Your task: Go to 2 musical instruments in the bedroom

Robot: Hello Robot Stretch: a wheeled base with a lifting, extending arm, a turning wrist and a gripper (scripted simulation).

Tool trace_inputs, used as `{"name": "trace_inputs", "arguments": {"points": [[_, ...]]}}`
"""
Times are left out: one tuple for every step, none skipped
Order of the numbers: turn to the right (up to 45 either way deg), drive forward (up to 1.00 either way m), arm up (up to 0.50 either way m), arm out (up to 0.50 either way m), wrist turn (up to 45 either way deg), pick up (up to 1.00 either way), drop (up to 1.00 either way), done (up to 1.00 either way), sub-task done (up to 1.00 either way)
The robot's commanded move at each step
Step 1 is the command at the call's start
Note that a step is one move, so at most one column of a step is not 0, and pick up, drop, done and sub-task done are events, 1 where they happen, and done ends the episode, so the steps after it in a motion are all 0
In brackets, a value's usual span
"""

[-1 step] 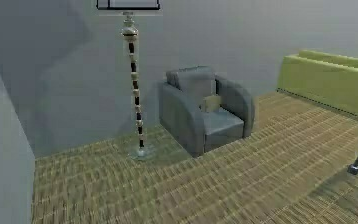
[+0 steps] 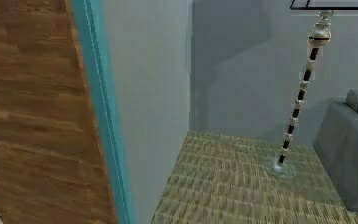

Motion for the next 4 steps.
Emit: {"name": "trace_inputs", "arguments": {"points": [[-45.0,0.0,0.0,0.0,0.0,0.0,0.0,0.0,0.0],[-45.0,0.0,0.0,0.0,0.0,0.0,0.0,0.0,0.0],[-3.0,0.0,0.0,0.0,0.0,0.0,0.0,0.0,0.0],[0.0,0.1,0.0,0.0,0.0,0.0,0.0,0.0,0.0]]}}
